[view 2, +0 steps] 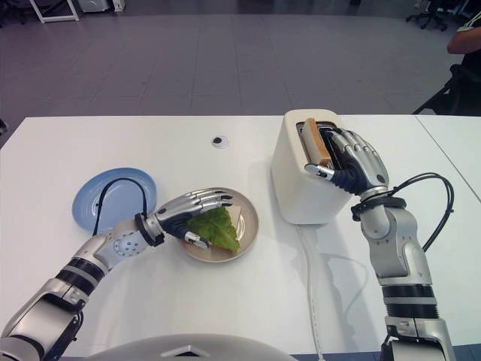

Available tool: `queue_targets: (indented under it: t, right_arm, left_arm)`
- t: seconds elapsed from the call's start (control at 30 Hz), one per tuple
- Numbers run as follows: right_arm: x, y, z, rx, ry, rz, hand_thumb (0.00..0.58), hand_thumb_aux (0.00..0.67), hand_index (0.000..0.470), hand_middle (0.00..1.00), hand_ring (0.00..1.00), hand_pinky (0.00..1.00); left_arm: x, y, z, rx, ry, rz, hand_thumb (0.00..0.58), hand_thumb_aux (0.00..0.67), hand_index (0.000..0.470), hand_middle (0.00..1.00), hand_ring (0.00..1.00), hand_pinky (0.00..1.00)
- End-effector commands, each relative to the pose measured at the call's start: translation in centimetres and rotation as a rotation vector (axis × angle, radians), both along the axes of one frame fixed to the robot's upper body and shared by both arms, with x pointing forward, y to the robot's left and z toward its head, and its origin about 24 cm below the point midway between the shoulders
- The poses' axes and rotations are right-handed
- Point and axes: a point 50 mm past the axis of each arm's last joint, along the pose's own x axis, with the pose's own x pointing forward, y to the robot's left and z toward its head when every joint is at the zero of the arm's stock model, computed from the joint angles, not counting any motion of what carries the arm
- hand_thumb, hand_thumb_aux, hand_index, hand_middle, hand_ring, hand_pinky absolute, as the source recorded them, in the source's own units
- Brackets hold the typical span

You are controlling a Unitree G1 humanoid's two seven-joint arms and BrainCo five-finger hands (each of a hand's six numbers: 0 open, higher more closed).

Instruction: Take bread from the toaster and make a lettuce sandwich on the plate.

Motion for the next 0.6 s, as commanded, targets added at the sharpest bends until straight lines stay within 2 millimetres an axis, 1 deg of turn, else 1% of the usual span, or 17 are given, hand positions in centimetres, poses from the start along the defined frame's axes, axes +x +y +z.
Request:
queue_targets:
  t: [0.03,0.17,0.27,0.33,0.37,0.4,0.43,0.6]
  right_arm:
    - [-0.1,0.4,-0.8,-0.002,0.032,0.019,0.58,0.67,0.47,0.0,0.0,0.0]
    - [-0.2,0.9,0.5,0.043,-0.042,0.041,0.58,0.67,0.47,0.0,0.0,0.0]
    - [-0.3,0.9,1.7,0.091,-0.107,0.046,0.58,0.67,0.47,0.0,0.0,0.0]
    - [-0.2,0.8,2.3,0.124,-0.153,0.038,0.58,0.67,0.47,0.08,0.08,0.08]
    - [-0.2,0.8,2.6,0.142,-0.175,0.036,0.58,0.67,0.47,0.46,0.46,0.46]
    - [-0.1,0.8,2.9,0.157,-0.193,0.035,0.58,0.67,0.47,0.76,0.76,0.76]
    - [-0.1,0.9,3.1,0.17,-0.21,0.035,0.58,0.67,0.47,0.99,0.99,0.99]
    - [-0.3,1.4,4.5,0.232,-0.297,0.066,0.58,0.67,0.47,1.0,1.0,1.0]
  left_arm:
    - [0.0,0.6,0.4,-0.018,-0.002,0.016,0.0,0.0,0.0,0.0,0.0,0.0]
    - [0.3,1.0,1.2,-0.061,-0.035,0.047,0.0,0.0,0.0,0.0,0.0,0.0]
    - [0.3,1.2,2.4,-0.141,-0.058,0.05,0.0,0.0,0.0,0.0,0.0,0.0]
    - [0.4,1.4,3.0,-0.179,-0.07,0.059,0.0,0.0,0.0,0.0,0.0,0.0]
    - [0.4,1.5,3.1,-0.185,-0.072,0.063,0.0,0.0,0.0,0.0,0.0,0.0]
    - [0.5,1.6,3.1,-0.186,-0.071,0.064,0.0,0.0,0.0,0.0,0.0,0.0]
    - [0.5,1.6,3.1,-0.185,-0.07,0.064,0.0,0.0,0.0,0.0,0.0,0.0]
    - [0.5,1.9,3.4,-0.194,-0.075,0.071,0.0,0.0,0.0,0.0,0.0,0.0]
